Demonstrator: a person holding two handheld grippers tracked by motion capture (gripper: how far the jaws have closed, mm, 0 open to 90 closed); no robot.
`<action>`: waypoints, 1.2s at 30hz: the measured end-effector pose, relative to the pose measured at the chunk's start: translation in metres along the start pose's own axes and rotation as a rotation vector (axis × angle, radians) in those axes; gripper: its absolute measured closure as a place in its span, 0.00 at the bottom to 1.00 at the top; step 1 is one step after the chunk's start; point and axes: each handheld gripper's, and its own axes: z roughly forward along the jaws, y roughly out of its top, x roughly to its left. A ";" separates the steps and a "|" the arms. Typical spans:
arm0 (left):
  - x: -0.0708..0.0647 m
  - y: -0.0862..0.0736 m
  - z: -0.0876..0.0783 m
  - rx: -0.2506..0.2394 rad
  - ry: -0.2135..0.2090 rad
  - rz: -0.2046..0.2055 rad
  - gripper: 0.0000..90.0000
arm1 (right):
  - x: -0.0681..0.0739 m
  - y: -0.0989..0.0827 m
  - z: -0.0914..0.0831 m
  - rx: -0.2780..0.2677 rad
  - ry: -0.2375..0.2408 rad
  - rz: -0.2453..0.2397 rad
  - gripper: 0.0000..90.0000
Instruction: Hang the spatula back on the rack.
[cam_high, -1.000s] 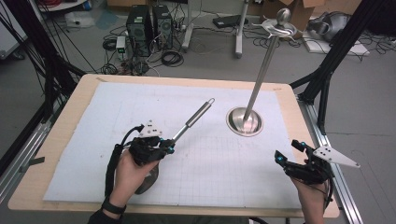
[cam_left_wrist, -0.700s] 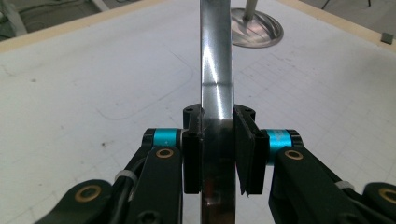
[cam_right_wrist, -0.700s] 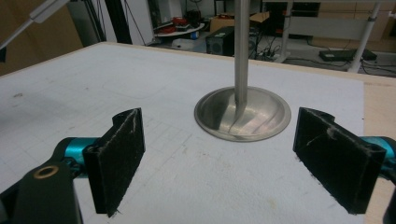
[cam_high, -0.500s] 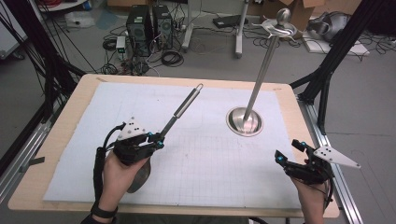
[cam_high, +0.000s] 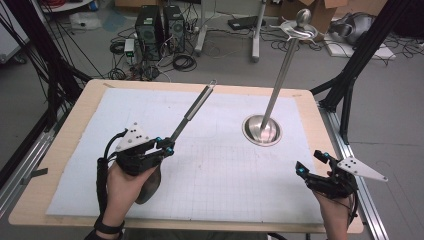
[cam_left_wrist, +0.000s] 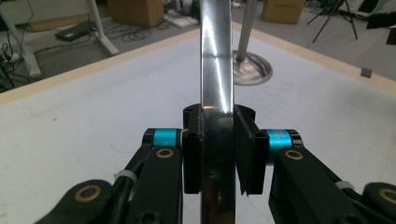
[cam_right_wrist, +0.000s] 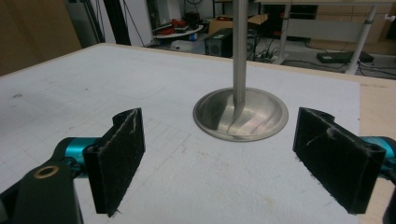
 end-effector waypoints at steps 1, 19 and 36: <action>-0.001 0.001 0.000 -0.007 -0.006 0.002 0.83 | -0.001 0.000 0.000 -0.006 0.001 -0.008 0.17; -0.009 0.021 0.007 -0.158 -0.100 0.042 0.83 | 0.000 -0.001 -0.001 -0.007 0.005 -0.006 0.18; -0.033 0.043 0.039 -0.277 -0.140 0.100 0.83 | -0.001 -0.001 0.000 -0.013 0.005 -0.005 0.18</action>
